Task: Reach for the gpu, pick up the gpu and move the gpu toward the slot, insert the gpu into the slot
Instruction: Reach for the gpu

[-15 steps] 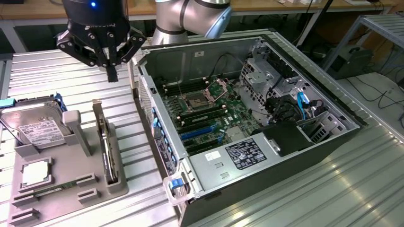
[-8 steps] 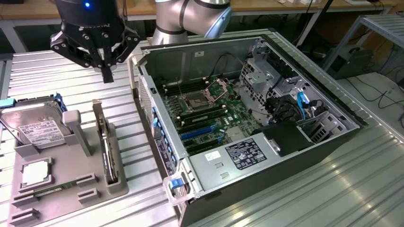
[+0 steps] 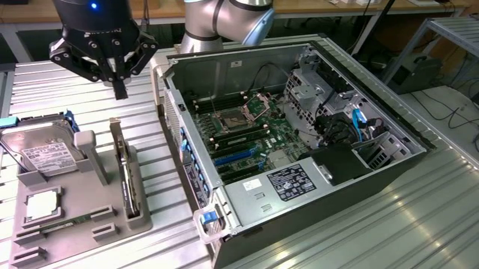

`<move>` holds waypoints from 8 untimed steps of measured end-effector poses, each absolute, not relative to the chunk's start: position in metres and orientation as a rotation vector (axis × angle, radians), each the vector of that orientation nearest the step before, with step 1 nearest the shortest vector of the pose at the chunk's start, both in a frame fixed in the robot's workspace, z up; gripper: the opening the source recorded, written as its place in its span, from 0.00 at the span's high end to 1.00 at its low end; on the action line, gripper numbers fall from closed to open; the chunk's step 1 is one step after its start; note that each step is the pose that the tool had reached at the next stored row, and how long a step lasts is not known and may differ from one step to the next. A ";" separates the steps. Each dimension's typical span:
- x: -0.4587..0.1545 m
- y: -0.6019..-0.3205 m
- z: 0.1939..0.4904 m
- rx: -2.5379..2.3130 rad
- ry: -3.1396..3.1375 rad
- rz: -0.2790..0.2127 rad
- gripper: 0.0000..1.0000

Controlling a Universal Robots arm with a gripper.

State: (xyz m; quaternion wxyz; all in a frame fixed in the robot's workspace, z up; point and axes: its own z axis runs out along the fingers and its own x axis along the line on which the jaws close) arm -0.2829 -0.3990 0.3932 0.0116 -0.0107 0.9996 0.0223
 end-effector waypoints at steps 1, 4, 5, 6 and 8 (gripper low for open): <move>-0.284 -0.399 0.393 -0.037 3.117 0.070 0.89; -0.287 -0.399 0.393 -0.047 3.117 0.070 0.89; -0.289 -0.399 0.393 -0.050 3.117 0.070 0.89; -0.290 -0.399 0.393 -0.053 3.117 0.070 0.89; -0.294 -0.399 0.393 -0.057 3.117 0.070 0.89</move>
